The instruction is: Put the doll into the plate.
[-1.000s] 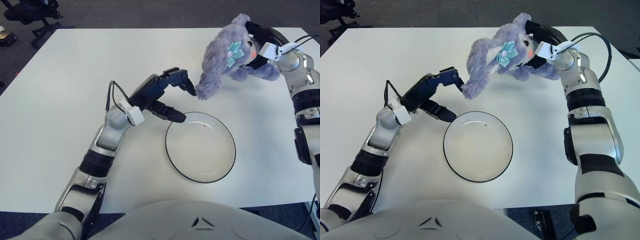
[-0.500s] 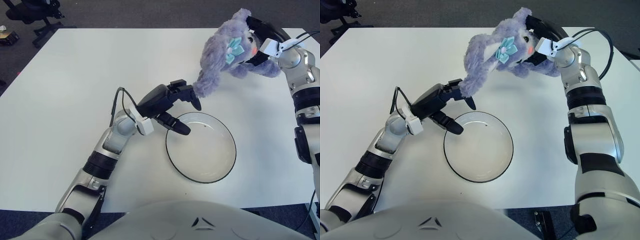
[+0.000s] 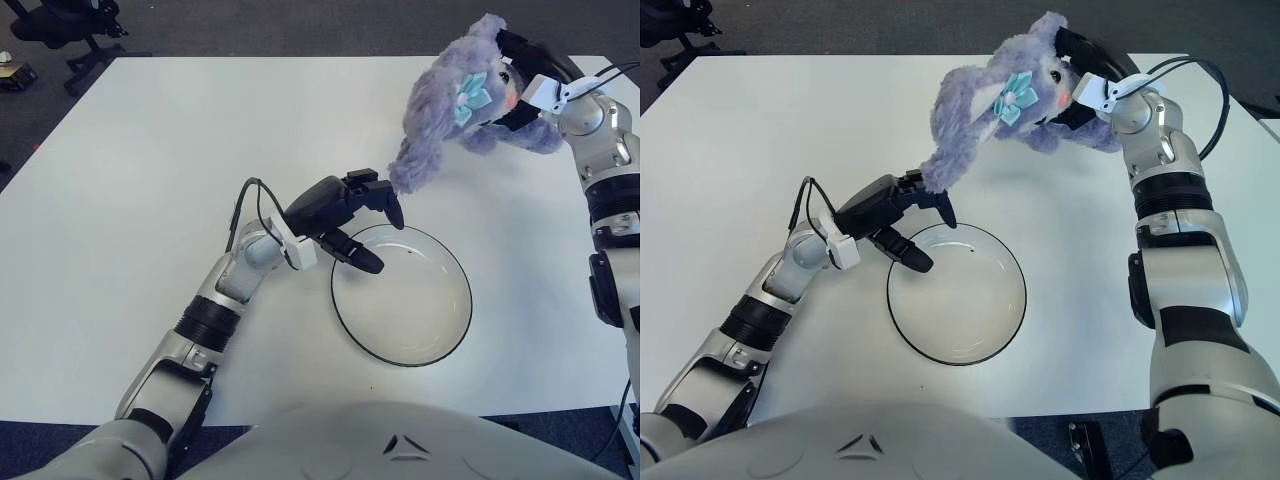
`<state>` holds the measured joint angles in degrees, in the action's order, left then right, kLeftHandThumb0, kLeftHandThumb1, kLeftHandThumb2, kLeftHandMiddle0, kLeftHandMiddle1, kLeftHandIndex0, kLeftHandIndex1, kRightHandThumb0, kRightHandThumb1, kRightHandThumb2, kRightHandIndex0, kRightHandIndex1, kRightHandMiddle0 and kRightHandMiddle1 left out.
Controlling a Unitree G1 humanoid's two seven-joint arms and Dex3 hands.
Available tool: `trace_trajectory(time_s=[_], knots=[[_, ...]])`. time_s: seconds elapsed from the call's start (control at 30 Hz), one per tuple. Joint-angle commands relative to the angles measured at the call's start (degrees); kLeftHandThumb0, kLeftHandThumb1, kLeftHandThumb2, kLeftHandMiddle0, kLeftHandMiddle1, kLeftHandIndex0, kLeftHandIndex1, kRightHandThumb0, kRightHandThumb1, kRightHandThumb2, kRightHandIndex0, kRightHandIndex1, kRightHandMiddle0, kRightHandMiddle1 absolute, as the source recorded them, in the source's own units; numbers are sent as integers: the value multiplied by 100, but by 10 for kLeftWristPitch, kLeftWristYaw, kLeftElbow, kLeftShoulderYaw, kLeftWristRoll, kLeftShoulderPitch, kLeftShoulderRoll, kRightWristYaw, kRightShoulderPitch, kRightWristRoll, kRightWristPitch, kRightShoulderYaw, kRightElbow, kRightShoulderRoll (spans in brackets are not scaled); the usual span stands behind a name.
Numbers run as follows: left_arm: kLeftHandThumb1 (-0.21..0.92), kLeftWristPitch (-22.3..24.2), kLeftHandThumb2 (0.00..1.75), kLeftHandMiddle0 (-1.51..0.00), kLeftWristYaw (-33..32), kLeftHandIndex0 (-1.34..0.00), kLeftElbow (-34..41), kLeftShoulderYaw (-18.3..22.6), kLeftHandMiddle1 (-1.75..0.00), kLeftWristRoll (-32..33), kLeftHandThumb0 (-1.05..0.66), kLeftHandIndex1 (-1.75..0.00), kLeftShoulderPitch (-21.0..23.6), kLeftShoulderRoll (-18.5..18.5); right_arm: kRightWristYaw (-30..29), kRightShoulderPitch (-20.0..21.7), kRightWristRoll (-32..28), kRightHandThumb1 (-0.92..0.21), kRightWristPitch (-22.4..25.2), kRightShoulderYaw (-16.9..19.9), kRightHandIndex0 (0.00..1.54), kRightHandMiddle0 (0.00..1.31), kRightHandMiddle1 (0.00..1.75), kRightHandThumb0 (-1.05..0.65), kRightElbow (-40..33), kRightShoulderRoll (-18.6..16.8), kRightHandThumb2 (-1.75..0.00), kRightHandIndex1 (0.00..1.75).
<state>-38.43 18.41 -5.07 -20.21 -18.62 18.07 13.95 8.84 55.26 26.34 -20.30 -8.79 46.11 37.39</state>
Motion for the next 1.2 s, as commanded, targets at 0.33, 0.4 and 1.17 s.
trace_trajectory(time_s=[0.33, 0.4, 1.17], knots=[[92, 31, 30, -41, 0, -40, -9, -3, -133, -27, 0, -153, 27, 5, -19, 23, 9, -32, -3, 0, 62, 48, 175, 16, -4, 13, -130, 169], [92, 28, 30, -41, -3, -39, -12, -2, -136, -31, 0, -152, 28, 5, -19, 24, 9, -35, -4, 0, 58, 53, 175, 30, -3, 13, -125, 172], [92, -15, 31, -40, -40, -37, -45, -5, -146, -74, 0, -146, 41, 9, -22, 22, 19, -42, 14, 3, 52, 59, 175, 43, -40, 25, -117, 175]])
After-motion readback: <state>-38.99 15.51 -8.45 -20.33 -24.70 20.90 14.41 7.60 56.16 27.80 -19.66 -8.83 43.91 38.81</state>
